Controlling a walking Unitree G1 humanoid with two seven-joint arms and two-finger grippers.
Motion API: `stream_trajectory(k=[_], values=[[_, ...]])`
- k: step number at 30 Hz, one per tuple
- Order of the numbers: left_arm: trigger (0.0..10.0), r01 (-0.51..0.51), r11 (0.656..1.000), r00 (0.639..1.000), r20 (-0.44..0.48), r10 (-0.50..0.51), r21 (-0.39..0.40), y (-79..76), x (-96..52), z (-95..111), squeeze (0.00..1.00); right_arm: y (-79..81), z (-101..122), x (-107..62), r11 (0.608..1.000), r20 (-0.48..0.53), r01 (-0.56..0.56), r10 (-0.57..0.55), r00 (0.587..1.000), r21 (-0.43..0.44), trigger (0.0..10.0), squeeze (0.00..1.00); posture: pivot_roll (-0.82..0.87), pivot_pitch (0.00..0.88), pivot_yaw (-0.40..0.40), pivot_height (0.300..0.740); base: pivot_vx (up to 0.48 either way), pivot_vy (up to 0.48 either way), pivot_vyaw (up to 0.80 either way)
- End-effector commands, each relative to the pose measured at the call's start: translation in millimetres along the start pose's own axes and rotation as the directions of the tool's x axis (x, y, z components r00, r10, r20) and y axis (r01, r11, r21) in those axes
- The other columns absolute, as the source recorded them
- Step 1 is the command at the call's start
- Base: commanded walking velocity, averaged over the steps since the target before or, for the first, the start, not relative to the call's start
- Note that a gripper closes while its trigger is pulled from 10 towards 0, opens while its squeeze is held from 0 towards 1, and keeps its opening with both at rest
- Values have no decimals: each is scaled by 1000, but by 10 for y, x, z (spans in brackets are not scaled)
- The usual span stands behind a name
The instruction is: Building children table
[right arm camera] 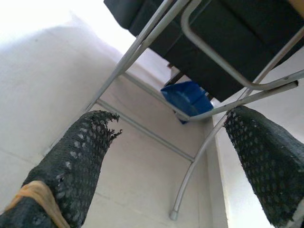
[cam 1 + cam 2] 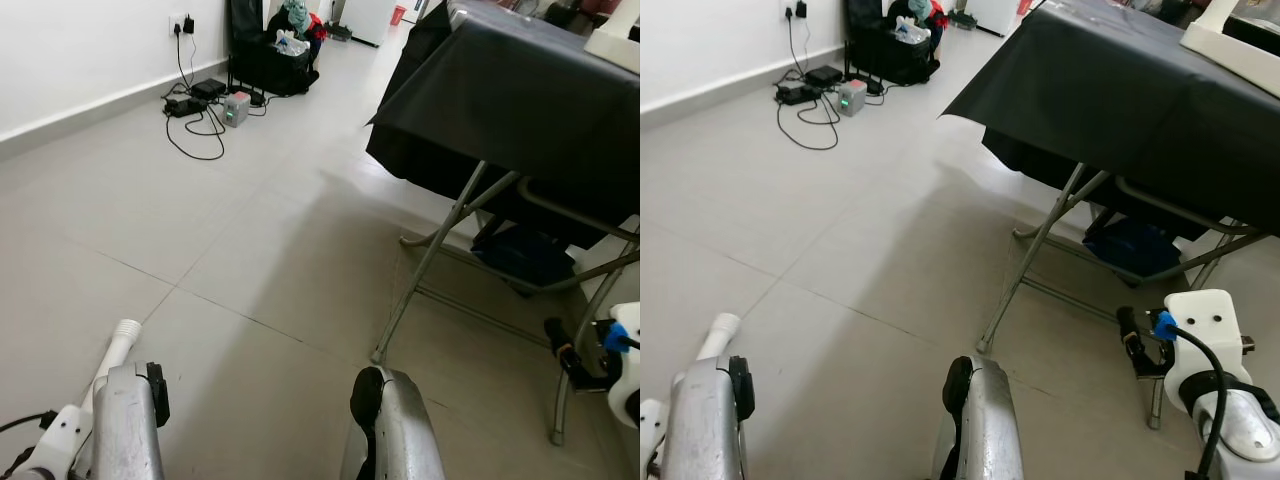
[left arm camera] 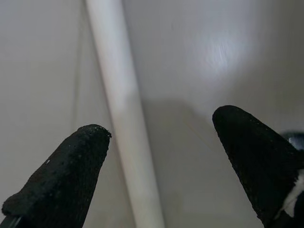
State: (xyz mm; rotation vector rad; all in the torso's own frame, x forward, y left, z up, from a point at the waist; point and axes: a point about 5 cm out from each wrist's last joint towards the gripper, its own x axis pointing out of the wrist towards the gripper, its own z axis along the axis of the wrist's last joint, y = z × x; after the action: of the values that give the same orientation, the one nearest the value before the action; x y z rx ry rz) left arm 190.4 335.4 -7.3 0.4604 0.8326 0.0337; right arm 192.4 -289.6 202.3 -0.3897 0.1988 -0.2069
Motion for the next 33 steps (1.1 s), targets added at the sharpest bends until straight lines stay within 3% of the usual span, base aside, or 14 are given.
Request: stream_trajectory(k=[1, 4, 14, 17, 20, 22, 24, 28, 31, 32, 33], values=[[10000, 9, 1000, 999, -39, -9, 14, -49, -19, -132, 0, -41, 17, -25, 1000, -12, 2, -2, 1000, -13, 10000, 0, -266, 118, -258, 300, 0, 0, 0], [10000, -23, 1000, 997, -77, 23, -2, -12, -55, -272, 0, -48, 29, -35, 1000, -19, -14, 13, 1000, -19, 10000, 0, -271, 129, -270, 300, 0, 0, 0], [10000, -45, 999, 993, -112, 45, 0, 2, -97, -412, 0, -48, 58, 3, 999, -27, -41, 41, 999, -18, 10000, 0, -242, 164, -273, 300, 0, 0, 0], [10000, -57, 998, 991, -116, 58, 18, 90, -144, -451, 0, 10, 44, -4, 998, -32, -59, 58, 998, -5, 10000, 0, -211, 197, -265, 300, 0, 0, 0], [10000, -116, 993, 983, -141, 117, 14, 337, -244, -524, 0, 72, -7, -24, 997, -48, -78, 78, 996, 9, 10000, 0, -184, 243, -257, 300, 0, 0, 0], [10000, -116, 993, 983, -141, 117, 14, 337, -244, -524, 0, 72, -7, -24, 997, -48, -78, 78, 996, 9, 10000, 0, -184, 243, -257, 300, 0, 0, 0], [10000, -152, 988, 975, -164, 149, -8, 464, -314, -598, 0, 100, -9, -38, 996, -53, -90, 91, 994, 13, 10000, 0, -171, 280, -249, 300, 0, 0, 0], [10000, -175, 984, 971, -171, 169, -18, 557, -383, -658, 0, 110, -4, -55, 995, -58, -100, 100, 993, 15, 10000, 0, -173, 305, -251, 300, 0, 0, 0], [10000, -181, 983, 973, -151, 175, -27, 595, -401, -644, 0, 101, -1, -60, 995, -58, -99, 100, 993, 8, 10000, 0, -176, 323, -248, 300, 0, 0, 0], [10000, -182, 982, 980, -85, 177, -49, 645, -410, -562, 0, 69, 36, -91, 996, -44, -85, 85, 995, -2, 10000, 0, -180, 349, -237, 300, 0, 0, 0], [10000, -182, 982, 980, -85, 177, -49, 645, -410, -562, 0, 69, 36, -91, 996, -44, -85, 85, 995, -2, 10000, 0, -180, 349, -237, 300, 0, 0, 0]])
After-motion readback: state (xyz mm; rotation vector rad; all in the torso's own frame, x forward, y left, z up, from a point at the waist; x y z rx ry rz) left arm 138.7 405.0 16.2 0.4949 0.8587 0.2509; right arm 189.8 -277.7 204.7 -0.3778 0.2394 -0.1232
